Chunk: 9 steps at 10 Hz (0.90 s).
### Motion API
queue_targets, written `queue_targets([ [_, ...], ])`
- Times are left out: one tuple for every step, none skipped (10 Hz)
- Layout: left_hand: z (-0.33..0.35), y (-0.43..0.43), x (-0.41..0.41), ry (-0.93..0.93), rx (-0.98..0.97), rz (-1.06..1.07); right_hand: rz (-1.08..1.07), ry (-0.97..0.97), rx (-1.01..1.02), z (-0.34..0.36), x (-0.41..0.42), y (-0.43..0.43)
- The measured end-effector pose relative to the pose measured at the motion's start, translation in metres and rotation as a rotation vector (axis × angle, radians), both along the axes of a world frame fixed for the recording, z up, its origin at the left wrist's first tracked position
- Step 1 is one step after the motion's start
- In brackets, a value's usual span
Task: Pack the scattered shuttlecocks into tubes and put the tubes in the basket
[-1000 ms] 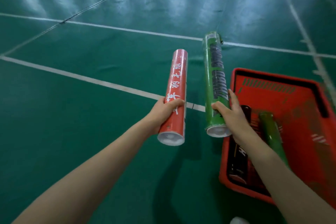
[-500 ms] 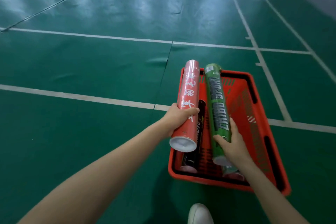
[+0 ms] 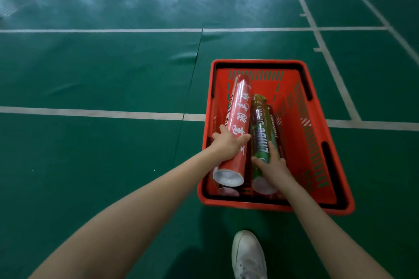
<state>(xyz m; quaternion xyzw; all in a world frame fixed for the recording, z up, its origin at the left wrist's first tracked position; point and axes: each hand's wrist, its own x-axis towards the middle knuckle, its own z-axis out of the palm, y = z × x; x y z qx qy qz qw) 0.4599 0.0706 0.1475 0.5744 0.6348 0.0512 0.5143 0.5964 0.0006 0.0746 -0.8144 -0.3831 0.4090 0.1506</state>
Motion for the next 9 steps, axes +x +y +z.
queue_targets([
  [-0.003, -0.002, 0.008, 0.073, 0.011, -0.026, 0.04, -0.032, -0.006, -0.002, -0.001, -0.001],
  [-0.014, -0.002, 0.015, 0.201, 0.051, -0.116, 0.076, -0.067, -0.011, -0.005, 0.0, -0.002],
  [-0.028, -0.004, 0.012, 0.299, 0.103, -0.2, 0.073, -0.099, -0.003, -0.006, -0.001, -0.004],
  [-0.032, -0.006, 0.007, 0.316, 0.145, -0.332, 0.094, -0.174, -0.016, -0.004, -0.004, -0.006],
  [-0.031, -0.006, -0.003, 0.296, 0.123, -0.379, 0.205, -0.342, -0.01, -0.001, -0.005, -0.009],
  [-0.029, -0.008, -0.006, 0.323, 0.153, -0.452, 0.219, -0.341, 0.006, 0.001, -0.007, -0.01],
  [-0.019, -0.009, -0.01, 0.328, 0.166, -0.488, 0.209, -0.403, 0.068, 0.01, -0.01, -0.011],
  [0.007, -0.013, -0.027, 0.289, 0.251, -0.499, 0.228, -0.43, 0.138, 0.026, -0.014, -0.014],
  [0.03, -0.011, -0.047, 0.248, 0.299, -0.44, 0.295, -0.432, 0.179, 0.049, -0.024, -0.012],
])
